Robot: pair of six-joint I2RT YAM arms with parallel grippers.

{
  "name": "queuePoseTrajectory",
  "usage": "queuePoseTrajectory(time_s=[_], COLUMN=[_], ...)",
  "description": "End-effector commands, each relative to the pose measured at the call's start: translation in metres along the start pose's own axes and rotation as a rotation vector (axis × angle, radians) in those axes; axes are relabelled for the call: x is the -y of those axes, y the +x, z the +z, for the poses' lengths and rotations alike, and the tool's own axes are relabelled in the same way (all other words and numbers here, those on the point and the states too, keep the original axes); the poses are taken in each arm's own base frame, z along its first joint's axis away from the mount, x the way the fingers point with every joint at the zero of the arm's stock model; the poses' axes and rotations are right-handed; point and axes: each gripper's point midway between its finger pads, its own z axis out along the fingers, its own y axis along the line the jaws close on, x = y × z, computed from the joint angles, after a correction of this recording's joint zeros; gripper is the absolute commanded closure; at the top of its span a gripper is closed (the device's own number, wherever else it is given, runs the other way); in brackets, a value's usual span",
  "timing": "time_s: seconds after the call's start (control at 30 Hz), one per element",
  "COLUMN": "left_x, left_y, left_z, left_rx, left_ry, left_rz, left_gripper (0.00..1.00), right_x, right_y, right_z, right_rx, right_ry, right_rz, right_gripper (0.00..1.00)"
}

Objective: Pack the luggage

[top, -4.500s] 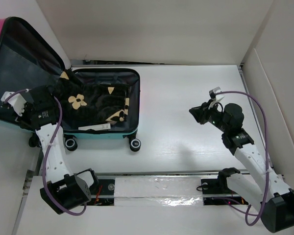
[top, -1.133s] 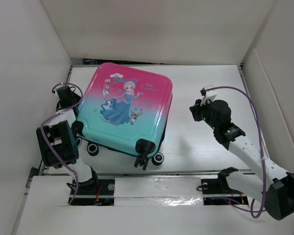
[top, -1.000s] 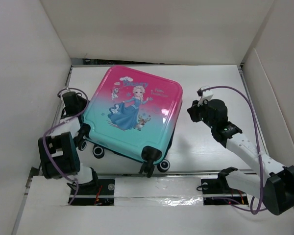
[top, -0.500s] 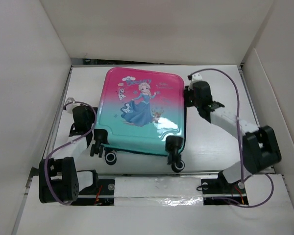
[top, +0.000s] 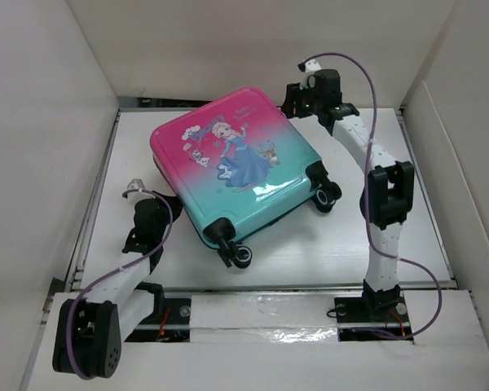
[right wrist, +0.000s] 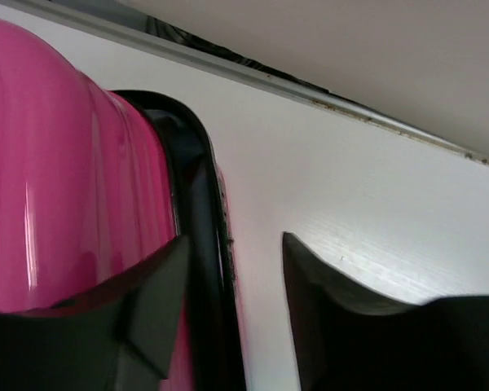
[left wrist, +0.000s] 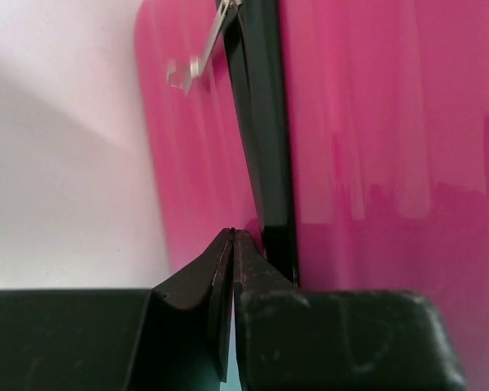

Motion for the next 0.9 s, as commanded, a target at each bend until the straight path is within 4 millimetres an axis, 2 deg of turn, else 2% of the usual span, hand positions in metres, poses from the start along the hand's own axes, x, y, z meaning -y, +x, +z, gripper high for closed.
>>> queuePoseTrajectory(time_s=[0.0, 0.03, 0.07, 0.1, 0.13, 0.17, 0.2, 0.23, 0.27, 0.3, 0.33, 0.37, 0.4, 0.43, 0.47, 0.5, 0.53, 0.57, 0.6, 0.63, 0.67, 0.7, 0.73, 0.77, 0.8, 0.83, 0.87], left_x=[0.052, 0.058, 0.060, 0.063, 0.064, 0.065, 0.065, 0.063, 0.065, 0.064, 0.059, 0.059, 0.056, 0.056, 0.058, 0.061, 0.061, 0.061, 0.062, 0.064, 0.060, 0.058, 0.069, 0.062, 0.073, 0.078, 0.086], left_y=[0.026, 0.023, 0.022, 0.020, 0.014, 0.009, 0.005, -0.004, -0.013, -0.016, -0.026, -0.038, -0.051, -0.058, -0.064, -0.075, -0.091, -0.098, -0.106, -0.122, -0.127, -0.138, -0.140, -0.145, -0.153, -0.153, -0.167], left_z=[-0.013, -0.013, -0.013, -0.013, -0.011, -0.011, -0.011, -0.009, -0.011, -0.013, -0.012, -0.015, -0.015, -0.017, -0.019, -0.020, -0.022, -0.023, -0.023, -0.025, -0.020, -0.014, -0.016, -0.007, -0.005, 0.000, 0.012], left_rx=[-0.160, -0.158, -0.157, -0.148, -0.121, -0.098, -0.081, -0.035, 0.004, 0.020, 0.077, 0.119, 0.170, 0.197, 0.221, 0.261, 0.327, 0.359, 0.388, 0.442, 0.454, 0.461, 0.449, 0.445, 0.451, 0.432, 0.440], left_ry=[0.211, 0.228, 0.235, 0.244, 0.237, 0.234, 0.225, 0.201, 0.199, 0.190, 0.163, 0.169, 0.157, 0.154, 0.156, 0.161, 0.143, 0.129, 0.127, 0.120, 0.096, 0.081, 0.120, 0.104, 0.146, 0.153, 0.140], left_rz=[0.018, 0.012, 0.009, 0.006, 0.003, -0.003, -0.016, -0.029, -0.042, -0.073, -0.092, -0.114, -0.149, -0.170, -0.185, -0.194, -0.207, -0.220, -0.242, -0.259, -0.269, -0.316, -0.343, -0.359, -0.377, -0.375, -0.374], left_gripper=[1.00, 1.00, 1.00, 1.00, 1.00, 1.00, 1.00, 1.00, 1.00, 1.00, 1.00, 1.00, 1.00, 0.96, 0.89, 0.82, 0.67, 0.61, 0.55, 0.50, 0.47, 0.41, 0.39, 0.39, 0.38, 0.37, 0.36], right_x=[-0.020, -0.013, -0.002, 0.003, 0.010, 0.016, 0.021, 0.026, 0.027, 0.023, 0.024, 0.023, 0.022, 0.007, -0.001, -0.012, -0.040, -0.053, -0.060, -0.070, -0.089, -0.102, -0.100, -0.108, -0.118, -0.123, -0.127], right_y=[-0.062, -0.068, -0.085, -0.089, -0.077, -0.075, -0.092, -0.057, -0.047, -0.070, -0.062, -0.024, -0.023, -0.031, -0.003, 0.002, -0.003, 0.005, 0.034, 0.046, 0.051, 0.077, 0.094, 0.102, 0.117, 0.140, 0.148], right_z=[-0.072, -0.082, -0.106, -0.117, -0.122, -0.132, -0.161, -0.160, -0.168, -0.200, -0.210, -0.209, -0.221, -0.251, -0.252, -0.262, -0.286, -0.294, -0.292, -0.296, -0.309, -0.311, -0.306, -0.312, -0.313, -0.309, -0.308], right_rx=[0.115, 0.125, 0.164, 0.174, 0.156, 0.159, 0.225, 0.173, 0.185, 0.309, 0.327, 0.276, 0.310, 0.369, 0.333, 0.352, 0.400, 0.401, 0.343, 0.323, 0.329, 0.272, 0.226, 0.217, 0.178, 0.138, 0.133], right_ry=[-0.085, -0.072, -0.046, -0.030, -0.012, 0.009, 0.042, 0.054, 0.063, 0.080, 0.090, 0.095, 0.101, 0.089, 0.078, 0.068, 0.018, -0.006, -0.017, -0.039, -0.086, -0.124, -0.120, -0.143, -0.172, -0.186, -0.198], right_rz=[0.033, 0.027, 0.017, 0.012, 0.009, 0.011, -0.004, 0.028, 0.049, 0.030, 0.062, 0.095, 0.098, 0.082, 0.095, 0.087, 0.055, 0.044, 0.053, 0.043, 0.024, 0.023, 0.036, 0.041, 0.045, 0.075, 0.087], right_gripper=[0.34, 0.30, 0.22, 0.18, 0.15, 0.13, 0.13, 0.14, 0.20, 0.25, 0.32, 0.47, 0.84, 0.93, 1.00, 1.00, 1.00, 1.00, 1.00, 1.00, 1.00, 1.00, 1.00, 1.00, 1.00, 1.00, 1.00])
